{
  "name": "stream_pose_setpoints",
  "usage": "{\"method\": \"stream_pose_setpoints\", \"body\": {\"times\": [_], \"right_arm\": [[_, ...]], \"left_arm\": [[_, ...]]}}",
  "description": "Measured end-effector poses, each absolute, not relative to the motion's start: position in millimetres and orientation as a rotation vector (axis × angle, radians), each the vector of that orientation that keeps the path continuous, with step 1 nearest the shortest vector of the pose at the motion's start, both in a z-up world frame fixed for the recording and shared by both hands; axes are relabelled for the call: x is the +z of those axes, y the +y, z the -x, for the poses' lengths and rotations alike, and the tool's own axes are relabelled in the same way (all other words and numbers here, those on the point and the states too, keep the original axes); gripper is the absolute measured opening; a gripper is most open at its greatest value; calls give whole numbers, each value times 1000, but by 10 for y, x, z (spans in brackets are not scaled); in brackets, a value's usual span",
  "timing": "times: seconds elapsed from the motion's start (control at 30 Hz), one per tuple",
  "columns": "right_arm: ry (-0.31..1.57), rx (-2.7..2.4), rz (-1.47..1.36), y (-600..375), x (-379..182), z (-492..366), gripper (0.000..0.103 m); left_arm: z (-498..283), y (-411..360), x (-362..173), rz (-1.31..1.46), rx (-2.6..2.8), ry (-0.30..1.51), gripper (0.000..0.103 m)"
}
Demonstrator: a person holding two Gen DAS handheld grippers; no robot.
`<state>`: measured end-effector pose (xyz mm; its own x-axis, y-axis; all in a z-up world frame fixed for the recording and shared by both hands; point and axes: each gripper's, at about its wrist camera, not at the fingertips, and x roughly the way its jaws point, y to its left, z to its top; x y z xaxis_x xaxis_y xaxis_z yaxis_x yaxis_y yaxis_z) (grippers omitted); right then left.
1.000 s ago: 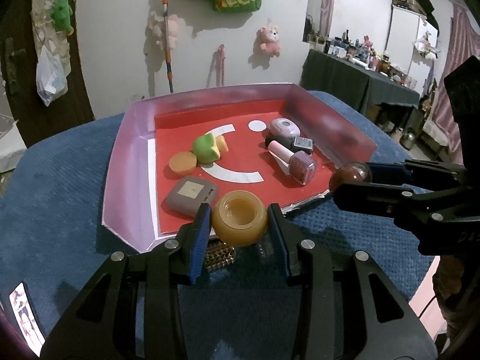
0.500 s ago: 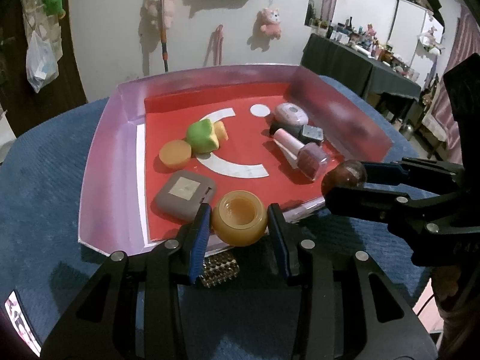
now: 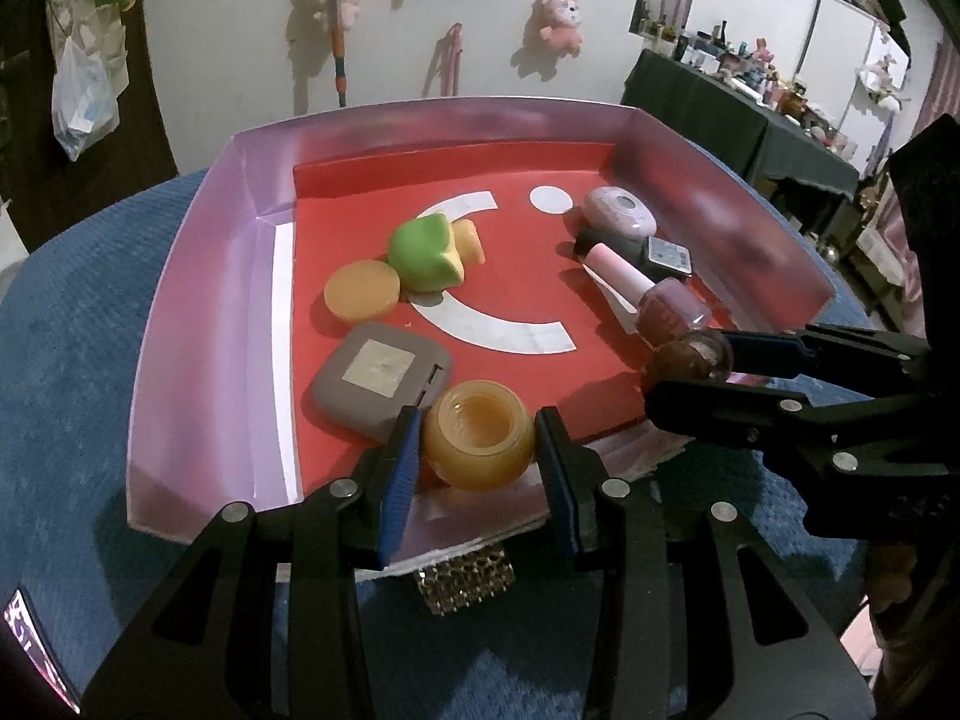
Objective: Organize rigid objects
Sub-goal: 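Carry the glitter polish and amber ring over the tray with both tools, then open the right tool to set down the polish while the left tool releases the ring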
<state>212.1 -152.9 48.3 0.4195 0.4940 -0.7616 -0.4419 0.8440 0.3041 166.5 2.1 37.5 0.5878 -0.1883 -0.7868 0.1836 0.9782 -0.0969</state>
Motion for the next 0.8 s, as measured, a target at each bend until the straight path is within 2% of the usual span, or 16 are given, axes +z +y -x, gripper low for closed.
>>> {"method": "stream_pose_setpoints", "body": {"times": [0.8], "right_arm": [[985, 447, -56, -1642, 366, -2381, 60]], "left_arm": [[-1844, -15, 295, -35, -159, 916, 36]]}}
